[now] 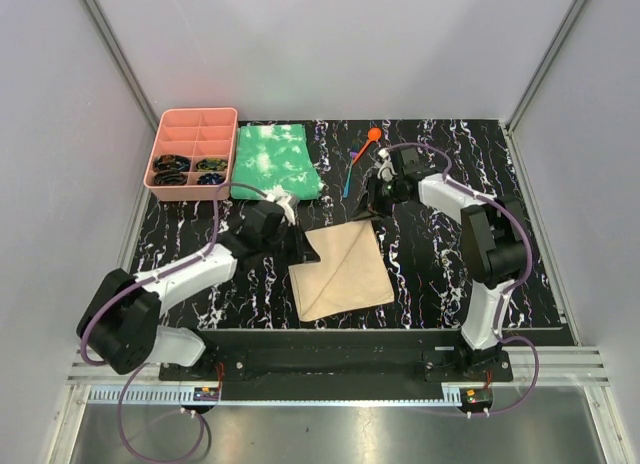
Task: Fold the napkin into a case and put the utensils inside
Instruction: Fold the top corner of the square-folded napkin at the center of the board.
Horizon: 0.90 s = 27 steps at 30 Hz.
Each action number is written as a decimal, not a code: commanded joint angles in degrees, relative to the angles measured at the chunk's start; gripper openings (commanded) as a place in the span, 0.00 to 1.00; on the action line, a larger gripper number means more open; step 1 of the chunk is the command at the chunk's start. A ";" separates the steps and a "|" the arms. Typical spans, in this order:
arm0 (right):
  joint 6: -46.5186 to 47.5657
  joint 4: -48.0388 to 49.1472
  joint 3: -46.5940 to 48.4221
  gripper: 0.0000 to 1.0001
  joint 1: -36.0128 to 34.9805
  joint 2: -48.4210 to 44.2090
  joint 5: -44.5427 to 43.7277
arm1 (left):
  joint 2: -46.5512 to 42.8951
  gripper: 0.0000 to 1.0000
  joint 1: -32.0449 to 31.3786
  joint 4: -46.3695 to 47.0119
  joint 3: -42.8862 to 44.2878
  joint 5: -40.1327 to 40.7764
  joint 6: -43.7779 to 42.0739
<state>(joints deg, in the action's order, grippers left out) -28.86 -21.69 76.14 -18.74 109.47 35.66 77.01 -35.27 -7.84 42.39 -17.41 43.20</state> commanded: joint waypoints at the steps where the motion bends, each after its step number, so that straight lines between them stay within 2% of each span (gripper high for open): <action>1: 2.23 3.06 -1.43 0.17 1.33 2.06 2.13 | -2.30 0.14 -2.43 6.95 -4.32 -5.18 -0.32; 10: 3.64 6.14 0.76 0.16 3.10 9.70 5.30 | -6.52 0.12 -4.02 10.47 -19.78 -3.86 1.45; 16: 3.11 6.14 3.49 0.17 3.01 13.14 6.35 | -12.31 0.12 -6.13 11.18 -25.60 -3.51 3.03; 20: 3.46 4.65 3.58 0.19 3.10 10.77 4.42 | -17.59 0.13 -6.22 9.69 -25.08 -3.78 2.86; 22: 3.99 2.46 3.58 0.22 3.10 8.49 2.93 | -21.18 0.17 -6.22 6.36 -23.16 -2.20 2.33; 24: 4.08 1.40 3.23 0.29 3.01 6.82 2.14 | -22.86 0.20 -6.22 2.06 -21.39 -0.62 1.72; 27: 4.08 -0.10 1.74 0.35 2.84 3.56 0.64 | -23.49 0.21 -6.13 0.80 -18.84 0.53 1.27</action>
<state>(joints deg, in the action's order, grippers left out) -26.00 -19.88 77.62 -15.64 120.40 39.03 54.81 -41.25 -4.91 19.07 -19.77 45.45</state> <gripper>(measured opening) 0.320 0.209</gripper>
